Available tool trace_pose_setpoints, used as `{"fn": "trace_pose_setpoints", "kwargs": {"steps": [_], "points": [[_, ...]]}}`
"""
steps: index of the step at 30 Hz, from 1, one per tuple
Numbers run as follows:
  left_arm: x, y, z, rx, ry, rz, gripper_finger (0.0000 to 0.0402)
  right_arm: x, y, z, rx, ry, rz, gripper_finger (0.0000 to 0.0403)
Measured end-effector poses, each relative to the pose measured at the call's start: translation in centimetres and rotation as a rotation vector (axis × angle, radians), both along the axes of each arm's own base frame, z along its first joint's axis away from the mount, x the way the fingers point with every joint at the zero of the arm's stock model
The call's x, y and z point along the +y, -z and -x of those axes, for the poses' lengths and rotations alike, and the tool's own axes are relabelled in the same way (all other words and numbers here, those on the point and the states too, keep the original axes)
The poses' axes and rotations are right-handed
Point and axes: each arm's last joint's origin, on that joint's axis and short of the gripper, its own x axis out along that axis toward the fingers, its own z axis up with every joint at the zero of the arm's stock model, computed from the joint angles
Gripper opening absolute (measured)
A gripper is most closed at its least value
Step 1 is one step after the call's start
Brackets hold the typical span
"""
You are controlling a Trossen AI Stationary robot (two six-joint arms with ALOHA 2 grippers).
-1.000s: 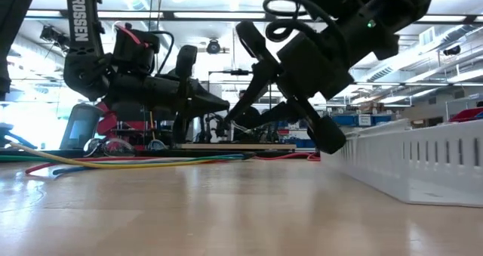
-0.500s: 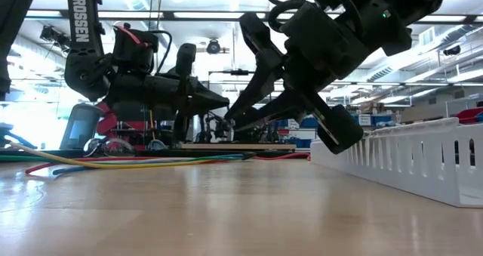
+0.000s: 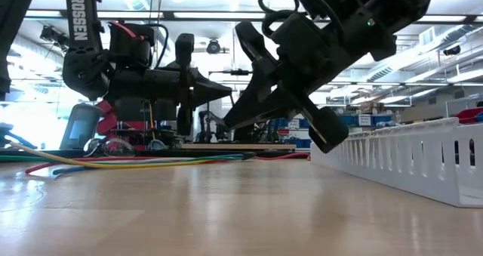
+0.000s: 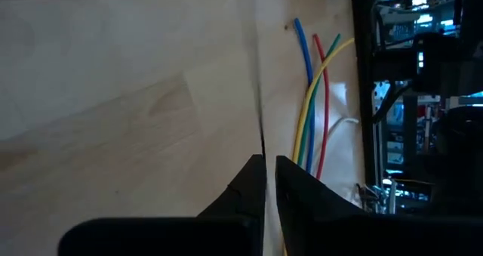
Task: Ziptie cables
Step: Wrap the cable wires with the black zip tie
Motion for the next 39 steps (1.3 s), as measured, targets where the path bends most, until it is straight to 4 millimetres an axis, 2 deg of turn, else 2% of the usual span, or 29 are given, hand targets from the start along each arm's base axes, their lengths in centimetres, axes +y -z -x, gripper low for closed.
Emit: {"fn": "trace_pose_setpoints", "kwargs": {"steps": [5,13,18,24,29,34,39], "points": [[0.0,0.0,0.0,0.004,-0.010,-0.023,0.0000,0.3,0.0,0.1,-0.001,0.072,-0.135,0.0002],[0.0,0.0,0.0,0.005,-0.021,-0.029,0.0000,0.3,0.0,0.1,0.000,0.136,-0.237,0.0000],[0.0,-0.1,0.0,0.009,-0.024,-0.083,0.0000,0.0,0.0,0.0,0.002,0.235,-0.393,0.0000],[-0.4,-0.1,-0.1,0.033,-0.059,-0.208,0.0000,-1.6,0.0,-0.3,-0.006,0.443,-0.679,0.0000],[-1.4,0.0,-0.1,0.061,-0.096,-0.340,0.0000,-2.9,0.6,-0.1,0.005,0.574,-0.846,0.0000],[-2.3,0.0,1.0,0.042,-0.157,-0.462,0.0000,-3.6,1.6,0.6,0.051,0.658,-1.001,0.0000],[-3.1,0.3,1.6,0.086,-0.166,-0.592,0.0000,-4.1,1.5,0.8,0.012,0.664,-1.187,0.0000]]}}
